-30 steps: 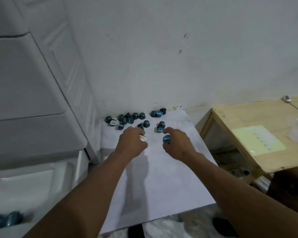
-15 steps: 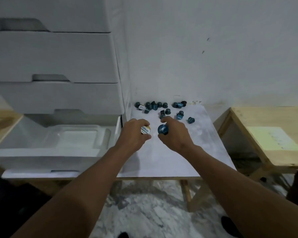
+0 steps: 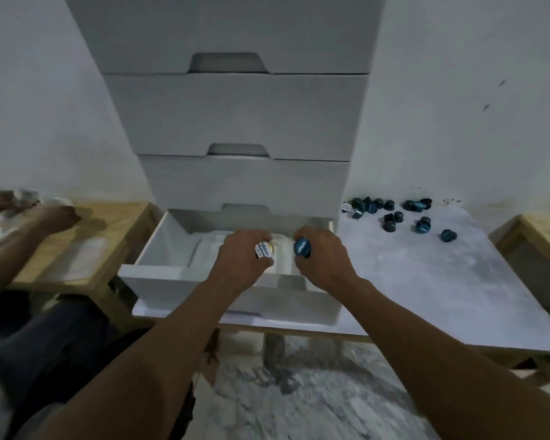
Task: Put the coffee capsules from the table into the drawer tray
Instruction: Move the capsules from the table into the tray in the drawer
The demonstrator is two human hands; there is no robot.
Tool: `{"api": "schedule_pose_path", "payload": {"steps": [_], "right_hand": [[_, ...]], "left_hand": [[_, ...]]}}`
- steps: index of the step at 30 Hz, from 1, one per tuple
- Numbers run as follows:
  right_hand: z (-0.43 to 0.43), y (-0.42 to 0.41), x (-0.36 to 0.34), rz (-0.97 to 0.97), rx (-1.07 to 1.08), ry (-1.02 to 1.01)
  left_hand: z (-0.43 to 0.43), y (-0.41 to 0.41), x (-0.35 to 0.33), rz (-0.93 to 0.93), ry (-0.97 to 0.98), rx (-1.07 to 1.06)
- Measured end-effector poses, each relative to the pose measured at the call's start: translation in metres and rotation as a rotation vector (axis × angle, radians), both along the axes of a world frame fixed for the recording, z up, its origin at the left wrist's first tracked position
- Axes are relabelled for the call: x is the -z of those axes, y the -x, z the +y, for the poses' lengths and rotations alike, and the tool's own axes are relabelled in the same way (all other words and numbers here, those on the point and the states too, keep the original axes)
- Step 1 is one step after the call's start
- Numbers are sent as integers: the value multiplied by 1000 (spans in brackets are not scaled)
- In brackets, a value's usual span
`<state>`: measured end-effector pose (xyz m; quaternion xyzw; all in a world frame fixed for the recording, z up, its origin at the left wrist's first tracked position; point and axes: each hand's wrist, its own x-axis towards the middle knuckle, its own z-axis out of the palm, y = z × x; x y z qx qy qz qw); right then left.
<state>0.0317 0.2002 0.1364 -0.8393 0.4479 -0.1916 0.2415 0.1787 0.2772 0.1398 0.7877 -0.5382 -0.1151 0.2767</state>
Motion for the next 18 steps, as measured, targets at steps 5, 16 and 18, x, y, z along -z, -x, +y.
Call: {"api": "schedule_pose_path", "payload": {"steps": [5,16,18], "right_hand": [[18,-45,6,1,94,-60],[-30,-85,31,118,97,-153],[-44,-94,40,150,61,-175]], "left_hand": [[9,-56,8,32,-56,51],[-44,-101,39,43,-151,124],[-56,-107,44,32,-194,126]]}}
